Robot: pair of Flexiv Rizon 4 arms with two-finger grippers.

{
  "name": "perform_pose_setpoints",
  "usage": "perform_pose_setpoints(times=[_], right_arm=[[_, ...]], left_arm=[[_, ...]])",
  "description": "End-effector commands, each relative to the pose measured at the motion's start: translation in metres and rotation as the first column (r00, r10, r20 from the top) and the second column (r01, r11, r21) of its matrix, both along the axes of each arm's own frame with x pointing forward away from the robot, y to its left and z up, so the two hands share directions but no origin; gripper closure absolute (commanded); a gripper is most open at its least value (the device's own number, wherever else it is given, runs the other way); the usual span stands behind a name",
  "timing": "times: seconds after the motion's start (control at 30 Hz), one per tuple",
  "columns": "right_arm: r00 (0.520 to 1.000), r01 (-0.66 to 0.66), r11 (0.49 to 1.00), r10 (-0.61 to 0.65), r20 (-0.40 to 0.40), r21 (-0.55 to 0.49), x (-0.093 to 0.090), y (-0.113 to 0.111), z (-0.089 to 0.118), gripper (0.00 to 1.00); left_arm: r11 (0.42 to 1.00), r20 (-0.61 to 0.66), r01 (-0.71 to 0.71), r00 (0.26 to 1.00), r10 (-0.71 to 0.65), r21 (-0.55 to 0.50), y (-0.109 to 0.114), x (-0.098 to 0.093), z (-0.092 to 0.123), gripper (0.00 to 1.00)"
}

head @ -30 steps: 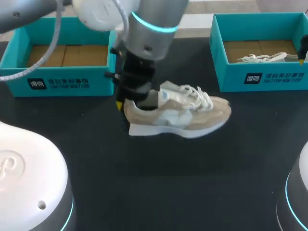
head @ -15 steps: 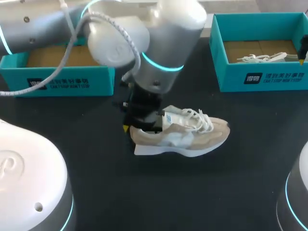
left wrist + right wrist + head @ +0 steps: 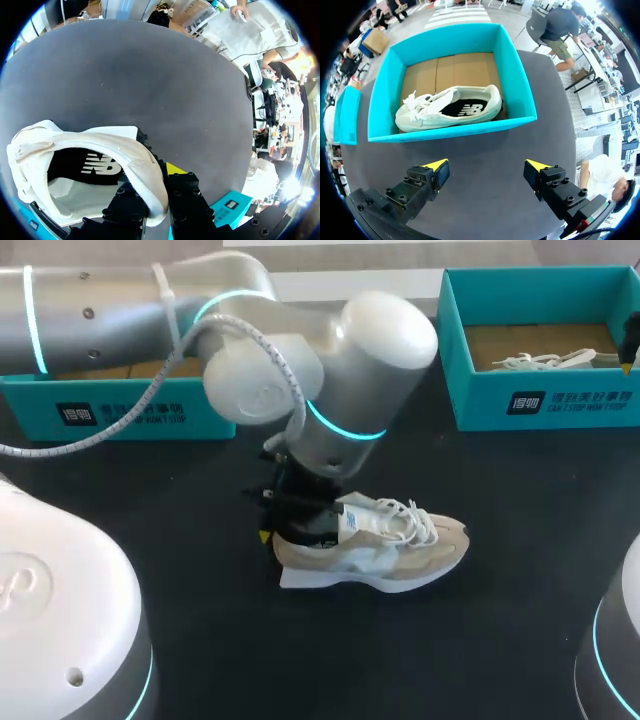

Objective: Take the shoe out of the shoebox, open the shoe tongue, remove and reinsert the insole, then place the shoe into the shoebox

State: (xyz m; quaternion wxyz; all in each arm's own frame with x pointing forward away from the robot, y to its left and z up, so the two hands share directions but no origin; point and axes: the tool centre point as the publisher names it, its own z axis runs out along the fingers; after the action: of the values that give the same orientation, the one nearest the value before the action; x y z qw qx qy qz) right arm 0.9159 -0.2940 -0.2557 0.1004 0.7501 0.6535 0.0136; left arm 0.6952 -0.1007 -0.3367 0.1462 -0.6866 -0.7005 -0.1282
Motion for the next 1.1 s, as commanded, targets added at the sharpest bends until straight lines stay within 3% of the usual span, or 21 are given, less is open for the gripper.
perform_pose_setpoints(times=[0.03,0.2,0.3,0.37,0.57,0.67,0.9,0.93,1.0,1.1], right_arm=[[1.000,0.001,1.000,-0.001,0.001,0.000,0.000,0.000,0.000,0.00],[1.000,0.001,1.000,-0.001,0.001,0.000,0.000,0.000,0.000,0.00],[1.000,0.001,1.000,-0.001,0.001,0.000,0.000,0.000,0.000,0.00],[1.000,0.001,1.000,-0.001,0.001,0.000,0.000,0.000,0.000,0.00],[1.000,0.001,1.000,-0.001,0.001,0.000,0.000,0.000,0.000,0.00],[1.000,0.001,1.000,-0.001,0.001,0.000,0.000,0.000,0.000,0.00],[1.000,0.001,1.000,-0.001,0.001,0.000,0.000,0.000,0.000,0.00],[1.000,0.001,1.000,-0.001,0.001,0.000,0.000,0.000,0.000,0.00],[1.000,0.001,1.000,-0.001,0.001,0.000,0.000,0.000,0.000,0.00],[1.000,0.001,1.000,-0.001,0.001,0.000,0.000,0.000,0.000,0.00]], left_arm=[[1.000,-0.010,-0.010,1.000,0.010,0.011,-0.004,0.001,-0.014,1.00],[1.000,-0.029,-0.022,0.999,0.023,0.017,-0.004,0.000,-0.025,0.97],[1.000,-0.037,-0.020,0.999,0.020,0.019,-0.003,-0.001,-0.028,0.65],[1.000,-0.040,-0.019,0.999,0.020,0.021,-0.002,-0.002,-0.028,0.56],[1.000,-0.052,-0.022,0.998,0.022,0.008,0.003,-0.003,-0.027,0.54],[0.999,-0.042,-0.025,0.999,0.023,-0.034,0.004,-0.004,-0.012,0.51],[0.978,-0.057,-0.079,0.996,0.069,-0.191,0.002,-0.006,0.020,0.29],[0.971,-0.061,-0.099,0.994,0.088,-0.215,0.002,-0.006,0.025,0.25],[0.962,-0.041,-0.115,0.993,0.109,-0.247,0.002,-0.006,0.035,0.00],[0.933,-0.054,-0.169,0.986,0.160,-0.317,0.006,-0.007,0.052,0.00]])
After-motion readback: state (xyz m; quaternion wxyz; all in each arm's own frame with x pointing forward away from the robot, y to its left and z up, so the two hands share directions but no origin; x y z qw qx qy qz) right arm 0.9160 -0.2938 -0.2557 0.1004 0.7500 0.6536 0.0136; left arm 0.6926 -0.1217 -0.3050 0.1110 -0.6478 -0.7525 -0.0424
